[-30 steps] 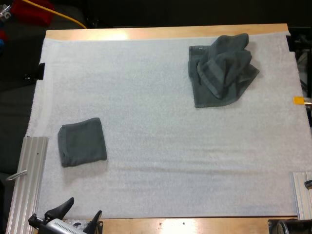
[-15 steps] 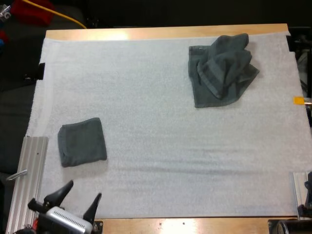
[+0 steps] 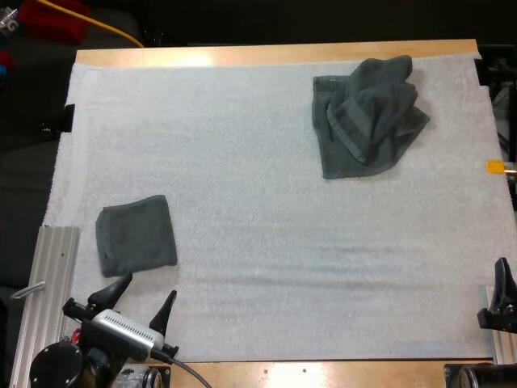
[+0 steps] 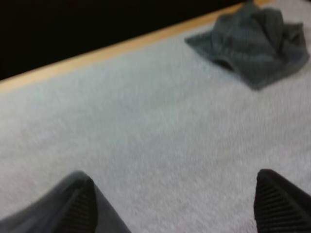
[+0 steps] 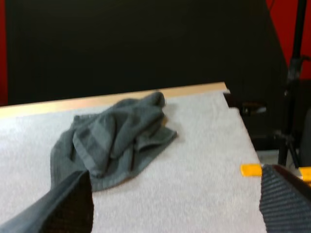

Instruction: Pick towel from pile, fold and stack

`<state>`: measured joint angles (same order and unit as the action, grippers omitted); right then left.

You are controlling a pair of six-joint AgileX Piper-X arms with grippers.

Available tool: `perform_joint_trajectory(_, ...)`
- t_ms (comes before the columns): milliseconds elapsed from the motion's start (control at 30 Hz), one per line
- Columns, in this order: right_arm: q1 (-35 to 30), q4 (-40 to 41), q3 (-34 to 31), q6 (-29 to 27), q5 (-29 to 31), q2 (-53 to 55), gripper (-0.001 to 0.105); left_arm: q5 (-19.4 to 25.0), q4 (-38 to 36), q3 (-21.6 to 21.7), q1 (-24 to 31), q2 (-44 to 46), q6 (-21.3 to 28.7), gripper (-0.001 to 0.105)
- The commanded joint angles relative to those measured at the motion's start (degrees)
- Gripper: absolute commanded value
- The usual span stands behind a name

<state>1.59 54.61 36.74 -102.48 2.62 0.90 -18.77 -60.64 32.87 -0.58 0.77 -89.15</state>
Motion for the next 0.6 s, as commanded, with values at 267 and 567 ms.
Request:
perform_joint_trajectory(267, 0.1, 2.8, -6.4, 0.2, -0.2, 2.1, 0.07, -0.3, 2.5, -3.5, 0.1, 8.0, -1.1, 0.065)
perform_joint_trajectory(567, 0.1, 2.5, -7.6, 2.1, -0.2, 2.1, 0.07, -0.3, 2.5, -3.5, 0.1, 8.0, -1.4, 0.065)
